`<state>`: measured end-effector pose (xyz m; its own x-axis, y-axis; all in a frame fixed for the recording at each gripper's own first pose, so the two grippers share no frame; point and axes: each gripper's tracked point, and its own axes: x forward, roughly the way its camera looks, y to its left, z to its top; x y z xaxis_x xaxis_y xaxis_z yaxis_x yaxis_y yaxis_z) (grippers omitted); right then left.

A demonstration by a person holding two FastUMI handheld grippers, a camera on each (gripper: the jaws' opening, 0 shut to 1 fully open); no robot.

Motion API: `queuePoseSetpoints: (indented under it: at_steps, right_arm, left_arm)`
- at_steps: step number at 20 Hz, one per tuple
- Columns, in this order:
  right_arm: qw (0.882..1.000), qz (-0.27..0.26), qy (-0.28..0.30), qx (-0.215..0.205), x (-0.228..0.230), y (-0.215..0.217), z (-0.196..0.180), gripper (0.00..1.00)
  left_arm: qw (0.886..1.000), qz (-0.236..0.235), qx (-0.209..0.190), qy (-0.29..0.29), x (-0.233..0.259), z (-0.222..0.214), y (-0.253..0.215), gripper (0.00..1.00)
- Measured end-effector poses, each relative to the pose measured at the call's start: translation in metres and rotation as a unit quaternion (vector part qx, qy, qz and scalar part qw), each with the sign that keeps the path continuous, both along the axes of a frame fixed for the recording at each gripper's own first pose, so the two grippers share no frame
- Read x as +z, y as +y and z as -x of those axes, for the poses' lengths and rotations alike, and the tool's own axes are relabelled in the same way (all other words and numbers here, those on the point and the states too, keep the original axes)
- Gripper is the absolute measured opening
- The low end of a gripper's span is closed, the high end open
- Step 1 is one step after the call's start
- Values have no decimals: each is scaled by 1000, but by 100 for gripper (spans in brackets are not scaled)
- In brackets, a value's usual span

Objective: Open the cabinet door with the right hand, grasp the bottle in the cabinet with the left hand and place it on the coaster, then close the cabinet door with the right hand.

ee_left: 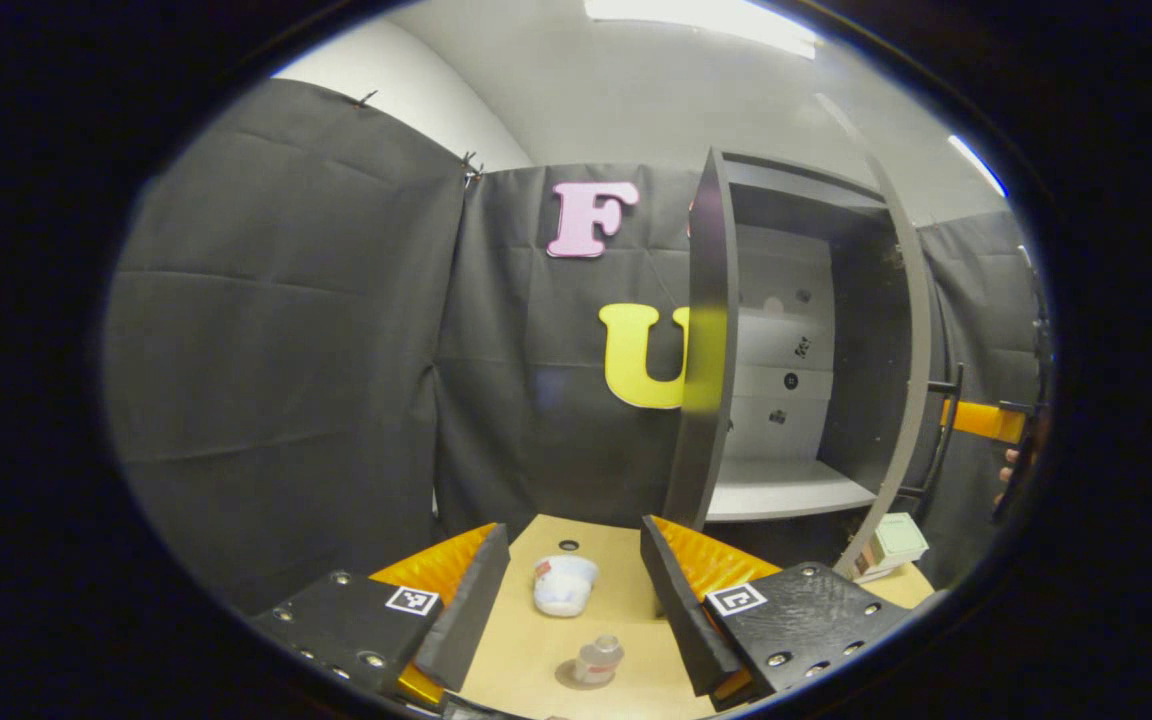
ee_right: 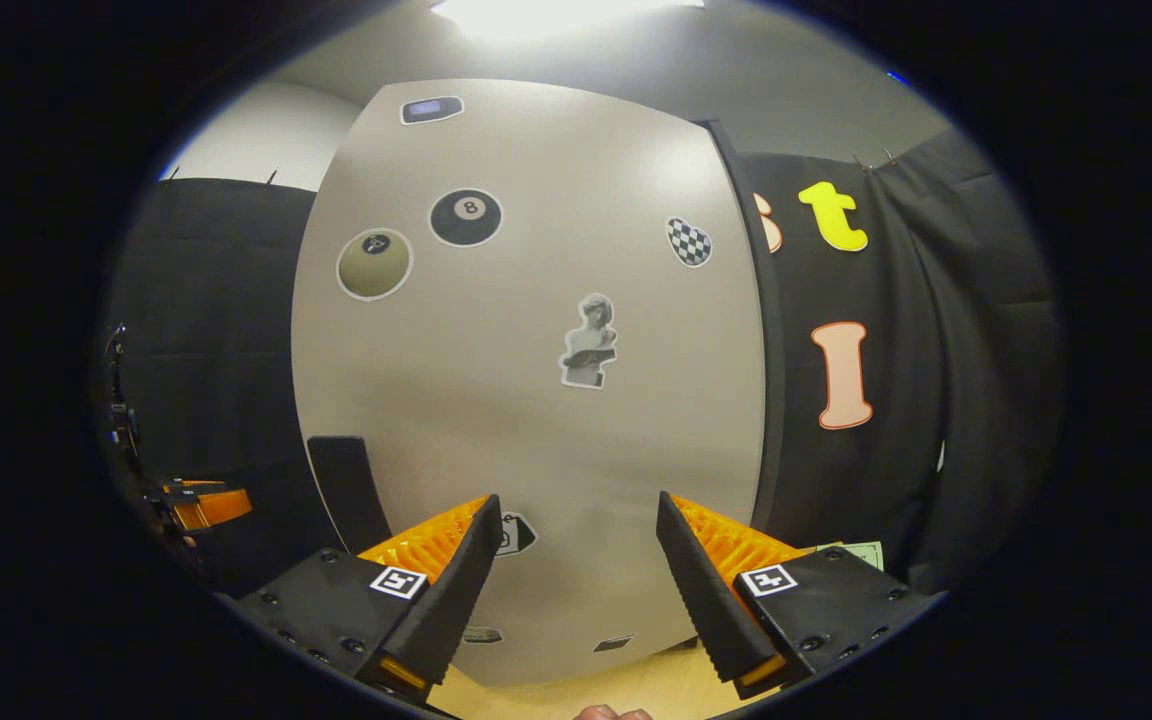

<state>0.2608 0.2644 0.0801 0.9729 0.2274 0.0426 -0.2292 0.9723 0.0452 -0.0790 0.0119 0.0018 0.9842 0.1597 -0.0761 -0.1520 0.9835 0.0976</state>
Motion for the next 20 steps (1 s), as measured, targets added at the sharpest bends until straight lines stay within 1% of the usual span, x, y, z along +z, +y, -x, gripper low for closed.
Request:
queuePoseSetpoints:
  at_steps: [3, 6, 7, 10, 11, 15, 19, 20]
  right_arm:
    - [1000, -19, 0, -16, 0, -16, -9, 98]
    - [999, -28, 3, -47, -3, -41, -11, 98]
    - [998, -26, 1, -61, -4, -48, -9, 98]
    - [992, -10, 2, -128, -7, -86, -1, 98]
    - [990, -12, 3, -143, -8, -93, 2, 98]
    - [985, -33, 3, -168, 1, -108, 27, 98]
    - [976, -20, 5, -216, 1, -127, 60, 98]
    - [975, -15, 8, -221, 0, -128, 67, 98]
  left_arm:
    - [1000, -3, -9, -6, 1, 0, -1, 80]
    - [1000, -6, -18, 4, -5, 0, -1, 81]
    - [1000, -5, -21, 8, -4, 0, -2, 81]
    - [999, 20, -40, 21, -6, 1, -6, 81]
    - [998, 26, -47, 21, -5, 0, -7, 80]
    - [997, 26, -72, 14, -4, 1, -13, 80]
    - [994, 8, -110, 4, 0, 9, -23, 80]
    - [993, 7, -118, 8, -2, 10, -25, 83]
